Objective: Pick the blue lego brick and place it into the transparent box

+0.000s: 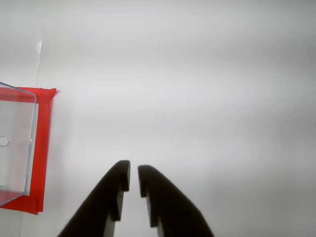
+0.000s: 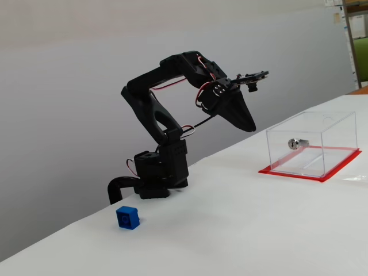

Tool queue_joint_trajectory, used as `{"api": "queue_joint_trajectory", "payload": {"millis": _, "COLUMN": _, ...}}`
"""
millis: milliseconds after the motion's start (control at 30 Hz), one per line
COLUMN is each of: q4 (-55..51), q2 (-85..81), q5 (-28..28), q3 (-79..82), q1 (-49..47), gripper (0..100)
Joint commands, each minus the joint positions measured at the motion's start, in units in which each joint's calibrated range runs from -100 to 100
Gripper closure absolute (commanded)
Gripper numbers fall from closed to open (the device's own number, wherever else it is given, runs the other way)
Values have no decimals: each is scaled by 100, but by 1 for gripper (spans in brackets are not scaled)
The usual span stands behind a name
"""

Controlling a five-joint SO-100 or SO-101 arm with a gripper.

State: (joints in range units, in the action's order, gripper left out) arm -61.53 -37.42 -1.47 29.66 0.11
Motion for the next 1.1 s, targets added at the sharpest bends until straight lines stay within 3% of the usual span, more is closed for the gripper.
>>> {"api": "queue_joint_trajectory", "payload": {"millis": 0, "q4": 8, "q2": 13, "q5": -10, "q3": -371, "q1": 244, "gripper": 98}}
{"api": "queue_joint_trajectory", "payload": {"millis": 233, "q4": -62, "q2": -38, "q5": -47, "q3": -371, "q1": 814, "gripper": 98}}
{"api": "queue_joint_trajectory", "payload": {"millis": 700, "q4": -70, "q2": -38, "q5": -57, "q3": -633, "q1": 3172, "gripper": 98}}
{"api": "queue_joint_trajectory", "payload": {"millis": 1067, "q4": -540, "q2": 38, "q5": -62, "q3": -542, "q1": 3897, "gripper": 98}}
